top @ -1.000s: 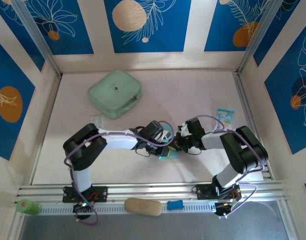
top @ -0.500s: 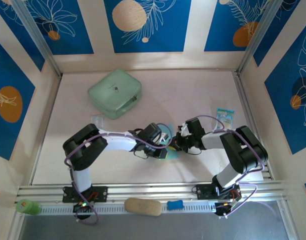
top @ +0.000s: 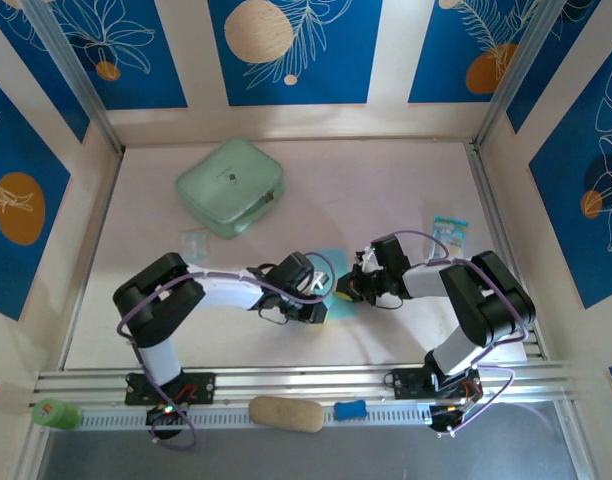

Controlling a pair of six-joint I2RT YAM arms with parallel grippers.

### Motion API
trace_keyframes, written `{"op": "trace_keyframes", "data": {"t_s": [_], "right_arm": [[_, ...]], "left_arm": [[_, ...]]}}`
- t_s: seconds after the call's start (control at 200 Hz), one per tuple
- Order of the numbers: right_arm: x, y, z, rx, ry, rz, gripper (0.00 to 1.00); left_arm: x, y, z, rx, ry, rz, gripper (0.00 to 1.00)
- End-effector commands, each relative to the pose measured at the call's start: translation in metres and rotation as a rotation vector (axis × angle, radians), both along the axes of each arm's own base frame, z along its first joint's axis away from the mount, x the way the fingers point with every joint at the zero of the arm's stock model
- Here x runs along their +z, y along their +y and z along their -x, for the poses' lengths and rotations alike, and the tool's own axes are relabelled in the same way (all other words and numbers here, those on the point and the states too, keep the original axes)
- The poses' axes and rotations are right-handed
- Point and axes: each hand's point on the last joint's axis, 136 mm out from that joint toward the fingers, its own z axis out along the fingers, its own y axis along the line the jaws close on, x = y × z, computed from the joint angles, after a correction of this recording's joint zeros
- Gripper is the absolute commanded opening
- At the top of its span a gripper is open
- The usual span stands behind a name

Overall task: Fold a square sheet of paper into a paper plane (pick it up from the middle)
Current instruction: Fold the triangle a second time at the center of the table.

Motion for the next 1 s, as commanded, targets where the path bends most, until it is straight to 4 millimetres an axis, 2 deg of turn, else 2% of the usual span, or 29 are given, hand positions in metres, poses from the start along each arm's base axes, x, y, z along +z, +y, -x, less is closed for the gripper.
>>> {"op": "trace_keyframes", "data": {"t_s": [0.0,0.19,0.31,0.44,0.58,0.825,0.915,0.995], "right_arm": [[-0.03,-0.02,0.018,-0.041,0.122,0.115,0.03],[-0.027,-0.02,0.017,-0.04,0.117,0.11,0.03],[-0.028,-0.02,0.016,-0.042,0.115,0.113,0.03],[-0.029,-0.02,0.017,-0.043,0.119,0.113,0.03],[-0.027,-0.018,0.017,-0.038,0.115,0.1,0.03],[-0.015,-0.015,0.01,-0.031,0.082,0.08,0.03],[-0.002,-0.012,0.005,-0.025,0.049,0.069,0.04],[0.013,-0.009,-0.001,-0.015,0.0,0.047,0.04]], "left_arm": [[0.0,0.014,0.016,-0.003,0.048,-0.025,0.09],[0.051,-0.001,-0.004,0.013,-0.086,0.096,0.08],[0.062,-0.012,-0.024,0.035,-0.117,0.118,0.08],[0.046,-0.019,-0.039,0.052,-0.091,0.091,0.08],[0.022,-0.021,-0.041,0.057,-0.047,0.043,0.07],[-0.027,0.012,-0.026,0.094,0.001,-0.101,0.06],[-0.035,0.022,-0.021,0.099,0.007,-0.13,0.06],[-0.037,0.023,-0.02,0.096,0.009,-0.127,0.06]]}}
